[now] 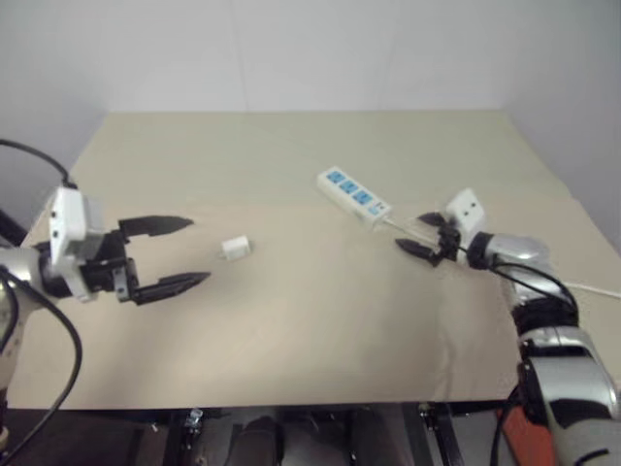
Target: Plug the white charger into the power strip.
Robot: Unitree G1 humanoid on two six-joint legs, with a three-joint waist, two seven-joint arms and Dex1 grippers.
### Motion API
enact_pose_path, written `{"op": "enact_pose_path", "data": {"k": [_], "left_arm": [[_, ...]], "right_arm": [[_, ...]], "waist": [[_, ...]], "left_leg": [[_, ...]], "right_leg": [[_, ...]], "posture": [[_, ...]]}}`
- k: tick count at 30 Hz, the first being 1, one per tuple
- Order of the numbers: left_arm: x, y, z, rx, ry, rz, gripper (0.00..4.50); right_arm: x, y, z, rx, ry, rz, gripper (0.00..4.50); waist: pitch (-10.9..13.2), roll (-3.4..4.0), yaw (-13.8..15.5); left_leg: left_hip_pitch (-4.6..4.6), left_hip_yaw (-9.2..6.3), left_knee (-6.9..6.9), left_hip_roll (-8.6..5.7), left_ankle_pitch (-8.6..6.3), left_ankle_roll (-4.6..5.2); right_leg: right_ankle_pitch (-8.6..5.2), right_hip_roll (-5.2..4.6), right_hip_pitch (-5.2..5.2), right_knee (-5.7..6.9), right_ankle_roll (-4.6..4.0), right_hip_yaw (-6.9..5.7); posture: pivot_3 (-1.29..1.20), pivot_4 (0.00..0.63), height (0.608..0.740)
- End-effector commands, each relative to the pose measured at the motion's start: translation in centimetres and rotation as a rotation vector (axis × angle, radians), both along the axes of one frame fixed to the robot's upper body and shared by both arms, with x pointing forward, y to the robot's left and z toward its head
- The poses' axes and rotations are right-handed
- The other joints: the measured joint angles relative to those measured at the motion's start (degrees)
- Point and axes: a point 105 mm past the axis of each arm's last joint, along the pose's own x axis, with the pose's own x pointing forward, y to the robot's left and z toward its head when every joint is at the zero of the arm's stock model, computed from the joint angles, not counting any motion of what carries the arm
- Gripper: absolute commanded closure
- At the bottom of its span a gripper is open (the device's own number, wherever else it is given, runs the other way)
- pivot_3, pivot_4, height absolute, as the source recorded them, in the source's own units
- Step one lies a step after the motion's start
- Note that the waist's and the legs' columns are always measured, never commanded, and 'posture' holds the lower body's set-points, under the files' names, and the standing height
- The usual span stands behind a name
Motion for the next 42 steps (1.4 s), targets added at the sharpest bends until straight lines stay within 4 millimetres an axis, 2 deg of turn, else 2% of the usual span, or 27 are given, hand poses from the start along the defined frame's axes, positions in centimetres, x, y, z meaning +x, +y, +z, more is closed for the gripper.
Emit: {"op": "enact_pose_path", "data": {"k": [1, 4, 15, 18, 22, 26, 30, 35, 38, 40, 42], "left_arm": [[-0.5, -0.6, 0.4, 0.004, -0.019, -0.006, 0.0], [-1.0, -0.8, 0.3, -0.011, -0.007, -0.012, 0.0], [-0.8, -0.9, -0.2, -0.006, -0.008, 0.0, 0.0], [-0.7, -1.0, -0.3, -0.012, -0.011, -0.003, 0.0], [-0.9, -1.0, -0.4, -0.013, -0.009, 0.004, 0.0], [-0.9, -0.9, -0.3, -0.013, -0.007, 0.01, 0.0], [-0.8, -0.9, -0.6, 0.004, 0.002, 0.007, 0.0], [-0.5, -0.8, -0.6, 0.013, 0.004, 0.0, 0.0], [-0.3, -1.1, -0.6, 0.014, 0.009, -0.019, 0.0], [-0.4, -1.4, -0.7, 0.02, 0.014, -0.051, 0.0], [-0.1, -1.5, -0.7, 0.02, 0.009, -0.054, 0.0]], "right_arm": [[0.5, -0.7, 0.0, -0.022, 0.017, -0.032, 0.03], [0.4, -0.7, -0.5, -0.046, 0.046, -0.021, 0.56], [0.2, -0.1, -0.7, -0.036, 0.067, 0.028, 4.43], [0.0, 0.3, -0.4, -0.031, 0.039, 0.068, 4.47], [-1.3, 1.9, 0.4, -0.002, -0.039, 0.207, 4.47], [-4.6, 3.4, 0.2, -0.057, -0.085, 0.387, 4.47], [-7.3, 2.9, -0.4, -0.082, -0.086, 0.389, 4.47], [-9.5, 1.7, -1.2, -0.085, -0.066, 0.347, 4.47], [-10.1, 1.2, -1.8, -0.089, -0.084, 0.318, 4.47], [-10.2, 1.1, -2.2, -0.097, -0.101, 0.309, 3.78], [-10.4, 1.4, -1.6, -0.029, -0.098, 0.303, 3.23]], "waist": [[0.0, 0.0, -0.2], [0.0, 0.0, -0.3], [0.0, 0.0, -0.3], [0.0, 0.0, -0.3], [0.0, 0.0, -0.2], [0.0, 0.0, -0.2], [0.0, 0.0, -0.1], [0.0, 0.0, 0.2], [0.0, -0.01, 0.3], [0.0, -0.01, 0.3], [0.0, -0.01, 0.3]], "left_leg": [[-0.14, 0.02, 0.0, 0.01, 0.06, -0.11], [-0.16, 0.06, 0.0, 0.04, 0.04, -0.07], [0.1, 0.17, 0.04, 0.04, -0.07, 0.11], [0.1, 0.2, 0.03, 0.04, -0.07, 0.11], [0.08, 0.2, 0.01, 0.05, -0.08, 0.13], [0.03, 0.19, 0.01, 0.08, -0.1, 0.17], [0.04, 0.19, 0.03, 0.07, -0.11, 0.18], [0.14, 0.23, 0.05, 0.05, -0.11, 0.19], [0.19, 0.26, 0.06, 0.05, -0.11, 0.19], [0.21, 0.28, 0.09, 0.04, -0.11, 0.19], [0.22, 0.31, 0.09, 0.05, -0.11, 0.19]], "right_leg": [[0.02, 0.0, -0.11, 0.05, 0.01, 0.0], [0.07, 0.0, -0.08, 0.02, 0.08, 0.03], [0.12, 0.0, 0.06, -0.07, 0.12, 0.15], [0.12, 0.0, 0.05, -0.06, 0.12, 0.17], [0.12, 0.0, 0.03, -0.04, 0.12, 0.17], [0.12, 0.0, -0.01, 0.03, 0.12, 0.16], [0.12, 0.0, 0.0, 0.03, 0.13, 0.17], [0.12, 0.0, 0.04, -0.01, 0.13, 0.19], [0.12, 0.0, 0.09, 0.0, 0.13, 0.2], [0.12, 0.0, 0.12, 0.01, 0.12, 0.21], [0.12, 0.0, 0.12, 0.01, 0.12, 0.23]], "posture": [[0.0, 0.15, 0.74], [0.0, 0.15, 0.74], [0.0, 0.15, 0.74], [0.0, 0.15, 0.74], [0.0, 0.15, 0.74], [0.0, 0.15, 0.74], [0.0, 0.15, 0.74], [0.0, 0.15, 0.74], [0.0, 0.15, 0.74], [0.0, 0.15, 0.74], [0.0, 0.15, 0.74]]}}
